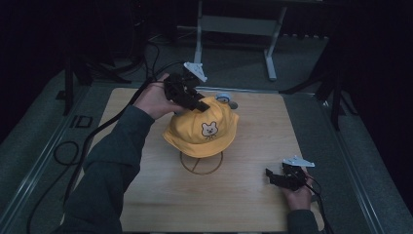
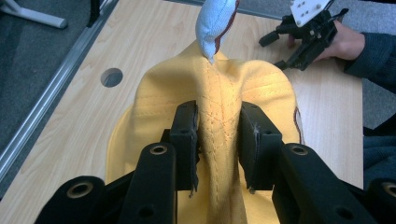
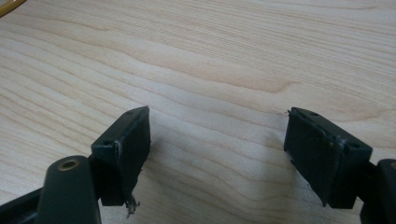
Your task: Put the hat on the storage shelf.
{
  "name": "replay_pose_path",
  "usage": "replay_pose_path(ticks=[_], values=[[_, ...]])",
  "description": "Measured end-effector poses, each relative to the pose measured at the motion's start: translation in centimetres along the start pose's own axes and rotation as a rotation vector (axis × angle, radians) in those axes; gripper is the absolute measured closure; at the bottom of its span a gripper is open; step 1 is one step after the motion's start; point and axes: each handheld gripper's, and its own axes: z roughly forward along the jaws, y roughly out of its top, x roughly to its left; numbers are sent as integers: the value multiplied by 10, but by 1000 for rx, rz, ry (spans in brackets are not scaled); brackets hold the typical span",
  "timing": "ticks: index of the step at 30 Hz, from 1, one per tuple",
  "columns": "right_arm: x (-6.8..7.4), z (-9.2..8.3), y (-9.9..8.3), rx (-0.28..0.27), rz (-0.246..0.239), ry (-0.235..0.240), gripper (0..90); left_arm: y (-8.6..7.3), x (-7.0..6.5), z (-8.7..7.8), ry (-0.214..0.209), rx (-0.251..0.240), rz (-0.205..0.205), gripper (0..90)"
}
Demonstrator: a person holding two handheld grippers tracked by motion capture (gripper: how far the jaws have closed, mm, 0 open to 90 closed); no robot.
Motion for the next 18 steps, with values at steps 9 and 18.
replay_pose_path(ticks=[9, 18], values=[[0, 0, 0, -2, -4, -1, 226, -6, -1, 4, 31, 8, -24, 531], [0, 0, 0, -1, -3, -1, 226, -9, 2, -11, 74, -115, -78, 293]])
